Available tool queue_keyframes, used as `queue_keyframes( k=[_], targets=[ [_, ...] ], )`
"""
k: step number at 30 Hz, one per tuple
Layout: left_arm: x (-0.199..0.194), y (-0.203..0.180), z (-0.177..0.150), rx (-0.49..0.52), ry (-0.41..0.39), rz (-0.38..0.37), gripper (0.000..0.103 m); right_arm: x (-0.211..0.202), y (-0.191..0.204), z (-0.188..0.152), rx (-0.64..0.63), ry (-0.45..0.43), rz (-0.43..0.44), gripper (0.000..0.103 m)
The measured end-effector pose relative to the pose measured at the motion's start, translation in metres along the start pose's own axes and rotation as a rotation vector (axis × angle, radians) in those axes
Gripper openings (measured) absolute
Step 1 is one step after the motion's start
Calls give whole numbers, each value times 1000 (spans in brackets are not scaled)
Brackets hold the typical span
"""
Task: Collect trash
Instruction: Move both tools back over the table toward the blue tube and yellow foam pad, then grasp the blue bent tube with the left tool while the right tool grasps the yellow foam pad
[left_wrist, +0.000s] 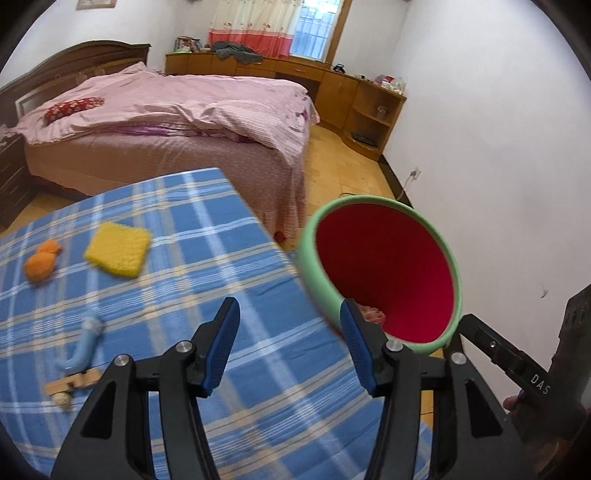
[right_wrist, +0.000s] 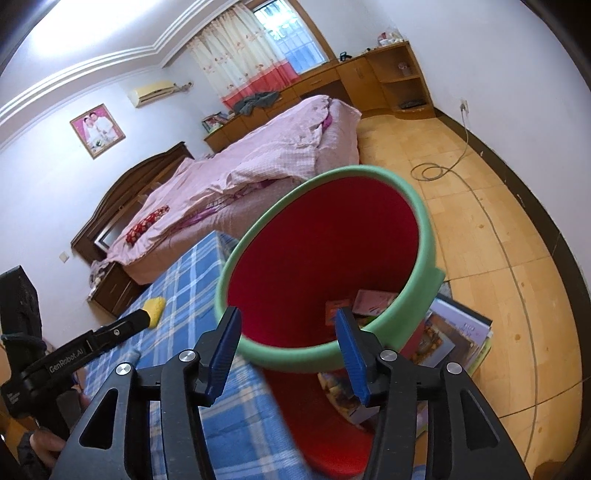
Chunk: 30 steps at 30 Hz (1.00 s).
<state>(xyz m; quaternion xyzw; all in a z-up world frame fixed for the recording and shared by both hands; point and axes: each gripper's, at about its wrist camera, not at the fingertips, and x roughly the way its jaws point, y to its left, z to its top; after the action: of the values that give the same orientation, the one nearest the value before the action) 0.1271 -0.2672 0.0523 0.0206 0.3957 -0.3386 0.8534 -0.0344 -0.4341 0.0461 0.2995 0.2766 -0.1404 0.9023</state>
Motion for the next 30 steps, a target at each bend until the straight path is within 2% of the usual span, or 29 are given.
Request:
queue_keyframes(
  k=[11, 15, 27, 30],
  targets=[
    [-24, 67, -12, -56, -10, 116, 57, 10, 31, -25, -33, 54, -4, 66],
    [-27, 88, -16, -56, -6, 170, 57, 17, 39, -30, -43, 78, -3, 66],
    [-3, 139, -28, -65, 74, 330, 57, 28, 58, -38, -77, 109, 2, 66],
    [5, 148, -31, -84, 95, 339, 57, 29, 62, -39, -85, 111, 1, 66]
  ],
)
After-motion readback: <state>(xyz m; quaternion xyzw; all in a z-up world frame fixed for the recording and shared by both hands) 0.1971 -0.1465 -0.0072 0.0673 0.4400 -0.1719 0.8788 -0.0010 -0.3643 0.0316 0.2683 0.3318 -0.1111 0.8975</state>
